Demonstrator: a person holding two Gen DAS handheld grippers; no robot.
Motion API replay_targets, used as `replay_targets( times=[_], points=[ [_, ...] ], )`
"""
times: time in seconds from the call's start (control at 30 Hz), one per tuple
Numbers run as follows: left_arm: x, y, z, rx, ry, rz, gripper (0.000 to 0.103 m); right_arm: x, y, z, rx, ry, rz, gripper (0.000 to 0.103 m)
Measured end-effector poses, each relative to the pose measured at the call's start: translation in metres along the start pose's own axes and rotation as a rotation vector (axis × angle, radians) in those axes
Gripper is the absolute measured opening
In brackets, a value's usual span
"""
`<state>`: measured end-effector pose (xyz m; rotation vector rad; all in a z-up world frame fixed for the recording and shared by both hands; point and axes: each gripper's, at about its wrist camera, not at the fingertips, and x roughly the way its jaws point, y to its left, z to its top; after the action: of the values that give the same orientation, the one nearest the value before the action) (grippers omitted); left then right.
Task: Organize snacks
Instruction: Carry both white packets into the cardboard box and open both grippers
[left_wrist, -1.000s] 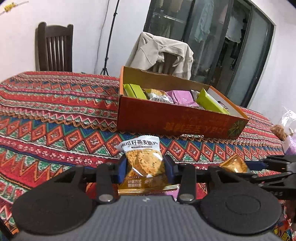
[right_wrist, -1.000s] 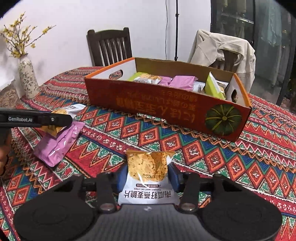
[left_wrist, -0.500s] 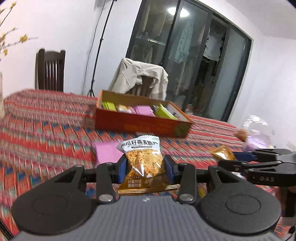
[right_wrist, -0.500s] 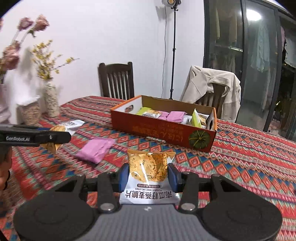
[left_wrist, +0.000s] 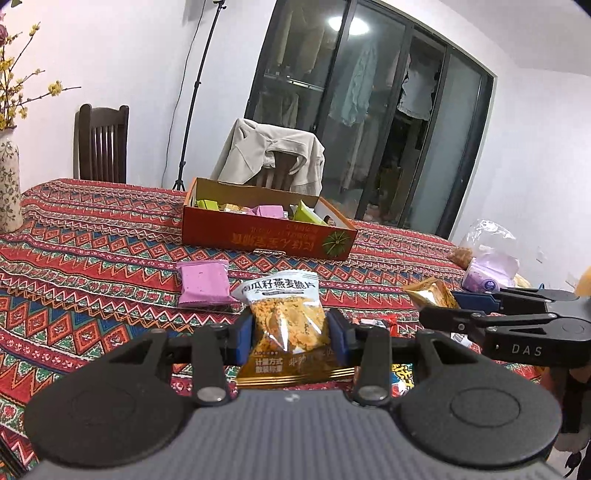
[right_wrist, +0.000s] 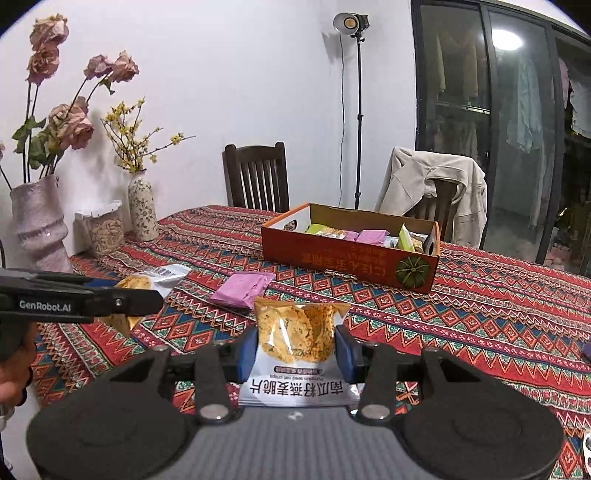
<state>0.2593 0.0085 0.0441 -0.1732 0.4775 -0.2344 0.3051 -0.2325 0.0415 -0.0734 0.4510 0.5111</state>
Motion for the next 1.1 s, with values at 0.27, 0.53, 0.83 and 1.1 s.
replay_targets(
  times=[0.27, 0.53, 0.83, 1.1],
  points=[
    [0.009, 0.0, 0.009, 0.018, -0.009, -0.005, 0.042, -0.002, -0.009, -0.002, 0.021, -0.007, 0.01, 0.043],
    [0.059, 0.013, 0.087, 0.089, -0.063, -0.094, 0.042, 0.026, -0.03, 0.049, -0.034, -0.075, 0.012, 0.043],
    [0.227, 0.045, 0.179, -0.006, 0.075, -0.086, 0.042, 0.162, -0.1, 0.157, 0.032, -0.011, 0.093, 0.044],
    [0.369, 0.056, 0.185, -0.066, 0.272, -0.047, 0.043, 0.334, -0.15, 0.162, 0.125, 0.263, -0.007, 0.044]
  ],
)
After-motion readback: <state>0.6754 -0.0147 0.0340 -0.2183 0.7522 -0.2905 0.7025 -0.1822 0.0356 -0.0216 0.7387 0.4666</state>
